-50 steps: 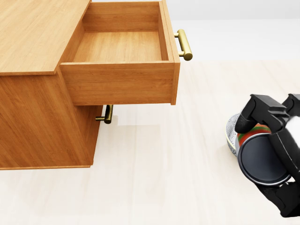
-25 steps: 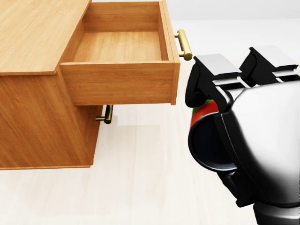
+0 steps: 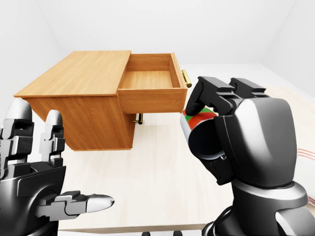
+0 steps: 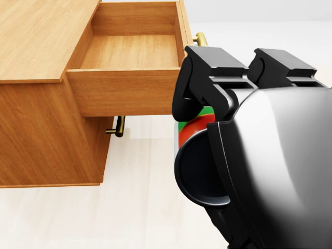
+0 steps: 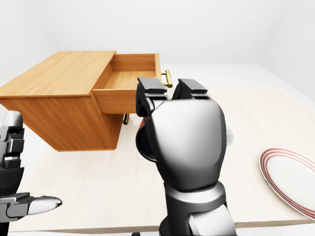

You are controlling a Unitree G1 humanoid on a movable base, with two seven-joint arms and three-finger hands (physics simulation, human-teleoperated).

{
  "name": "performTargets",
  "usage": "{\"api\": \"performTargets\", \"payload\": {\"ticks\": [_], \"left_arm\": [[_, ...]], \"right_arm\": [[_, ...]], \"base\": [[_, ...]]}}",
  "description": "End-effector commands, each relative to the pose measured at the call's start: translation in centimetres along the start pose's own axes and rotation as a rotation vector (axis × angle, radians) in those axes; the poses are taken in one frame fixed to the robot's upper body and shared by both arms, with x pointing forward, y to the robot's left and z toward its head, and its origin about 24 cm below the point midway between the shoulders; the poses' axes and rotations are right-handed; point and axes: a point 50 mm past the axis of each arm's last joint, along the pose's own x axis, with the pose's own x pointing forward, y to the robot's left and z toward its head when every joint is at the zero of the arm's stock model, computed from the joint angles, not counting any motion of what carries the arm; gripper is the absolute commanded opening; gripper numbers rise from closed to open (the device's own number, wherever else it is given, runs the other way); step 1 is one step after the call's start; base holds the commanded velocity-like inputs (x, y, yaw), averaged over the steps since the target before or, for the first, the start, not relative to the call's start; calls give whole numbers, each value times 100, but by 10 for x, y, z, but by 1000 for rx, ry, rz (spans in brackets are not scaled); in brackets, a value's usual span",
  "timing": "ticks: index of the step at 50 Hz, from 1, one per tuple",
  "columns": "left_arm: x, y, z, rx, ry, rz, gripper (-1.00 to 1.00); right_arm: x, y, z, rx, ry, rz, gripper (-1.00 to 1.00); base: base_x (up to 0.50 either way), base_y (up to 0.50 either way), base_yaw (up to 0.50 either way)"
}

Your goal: Put the ketchup in the top drawer of the cabinet.

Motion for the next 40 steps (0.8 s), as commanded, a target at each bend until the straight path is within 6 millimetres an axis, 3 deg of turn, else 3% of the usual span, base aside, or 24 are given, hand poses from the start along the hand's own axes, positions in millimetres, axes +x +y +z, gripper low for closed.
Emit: {"api": "performTargets", "payload": {"ticks": [1,31,40], "left_arm": [[0,-1,-1,-1,9,-4,100],[-1,-1,-1,-2,17,-5,100],[-1,1,0,-7,16,-2,100]], "right_arm": [[-5,-9,23,-34,-82,-52,-100],[-6,-10,28,-25,-111,-63,-100],[2,-8,-3,-96,74,-62,-100]], "base": [[0,0,0],[0,0,0],[0,0,0]]}}
